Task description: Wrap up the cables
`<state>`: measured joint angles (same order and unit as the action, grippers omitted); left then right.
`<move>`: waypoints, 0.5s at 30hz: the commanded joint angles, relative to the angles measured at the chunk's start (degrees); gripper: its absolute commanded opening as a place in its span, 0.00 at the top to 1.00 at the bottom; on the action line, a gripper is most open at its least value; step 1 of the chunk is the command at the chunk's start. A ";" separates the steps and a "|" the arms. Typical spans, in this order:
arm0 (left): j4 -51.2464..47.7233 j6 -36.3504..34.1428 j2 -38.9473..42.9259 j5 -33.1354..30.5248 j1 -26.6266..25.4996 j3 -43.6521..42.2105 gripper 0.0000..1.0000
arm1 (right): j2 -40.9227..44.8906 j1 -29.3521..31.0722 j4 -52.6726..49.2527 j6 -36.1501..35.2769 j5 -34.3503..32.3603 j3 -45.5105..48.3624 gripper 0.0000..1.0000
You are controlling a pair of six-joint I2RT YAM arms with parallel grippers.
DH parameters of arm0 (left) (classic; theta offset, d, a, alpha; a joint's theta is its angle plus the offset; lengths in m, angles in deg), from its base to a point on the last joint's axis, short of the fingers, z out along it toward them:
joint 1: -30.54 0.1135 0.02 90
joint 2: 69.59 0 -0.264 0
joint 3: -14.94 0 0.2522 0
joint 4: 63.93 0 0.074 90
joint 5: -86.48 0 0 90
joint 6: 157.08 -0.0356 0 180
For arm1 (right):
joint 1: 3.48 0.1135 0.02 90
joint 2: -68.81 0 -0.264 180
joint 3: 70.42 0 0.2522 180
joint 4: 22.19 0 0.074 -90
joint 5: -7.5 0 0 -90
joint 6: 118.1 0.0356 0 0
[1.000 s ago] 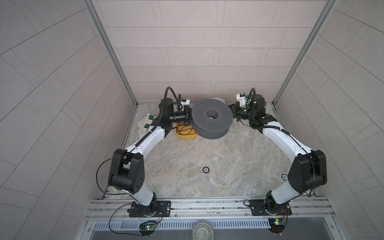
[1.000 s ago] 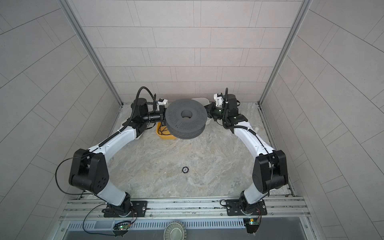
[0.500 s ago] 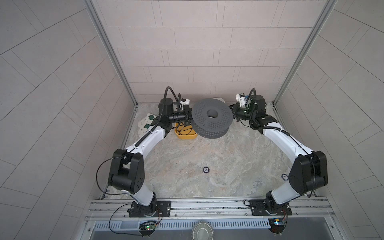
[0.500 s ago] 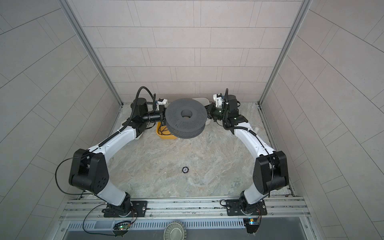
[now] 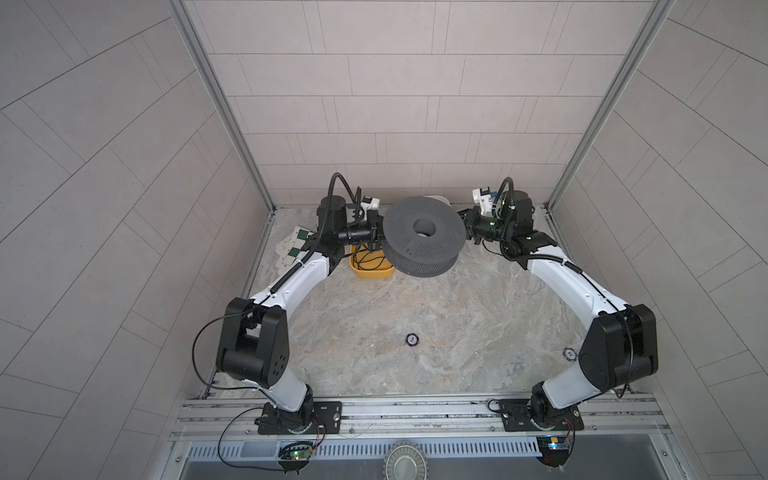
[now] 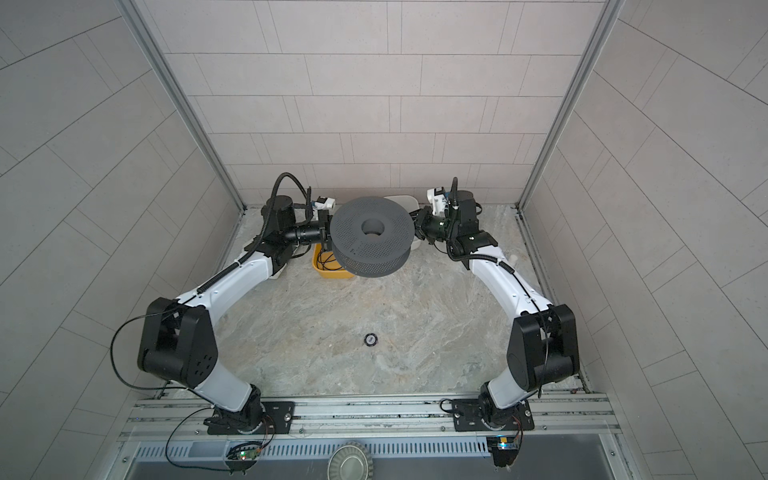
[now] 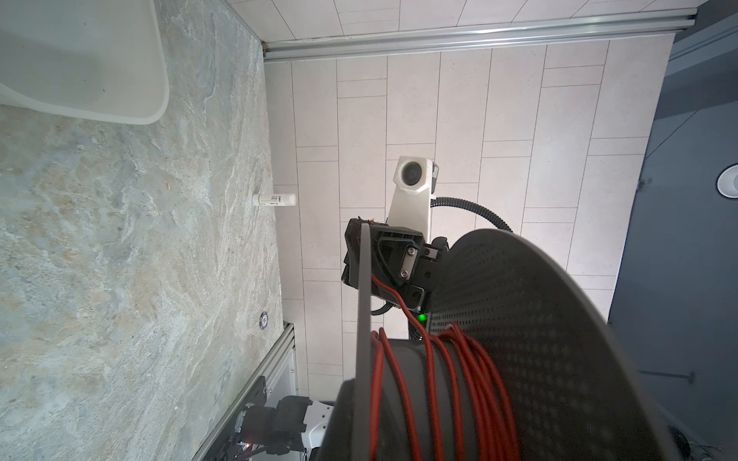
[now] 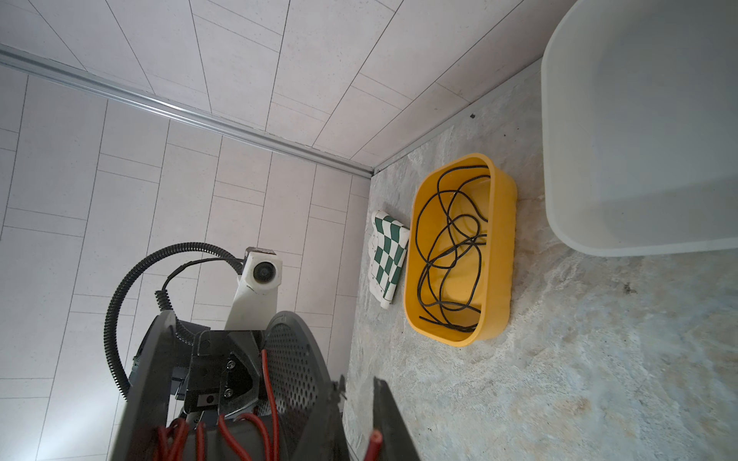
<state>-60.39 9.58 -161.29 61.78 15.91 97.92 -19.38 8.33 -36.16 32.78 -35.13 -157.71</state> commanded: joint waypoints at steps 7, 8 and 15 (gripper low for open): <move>5.20 0.98 1.61 -0.15 0.29 3.67 1.00 | 2.40 0.23 0.80 1.44 1.54 2.47 0.79; 5.20 1.00 1.70 -0.24 0.30 3.66 1.00 | 2.40 0.25 0.85 1.56 1.51 2.47 0.78; 5.20 0.99 1.79 -0.76 0.30 3.44 1.00 | 2.92 0.97 2.38 3.11 1.03 3.02 0.72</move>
<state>-60.48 9.58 -161.29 61.78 15.91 98.00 -18.54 8.16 -34.56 34.53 -35.41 -155.38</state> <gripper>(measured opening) 0.070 0.275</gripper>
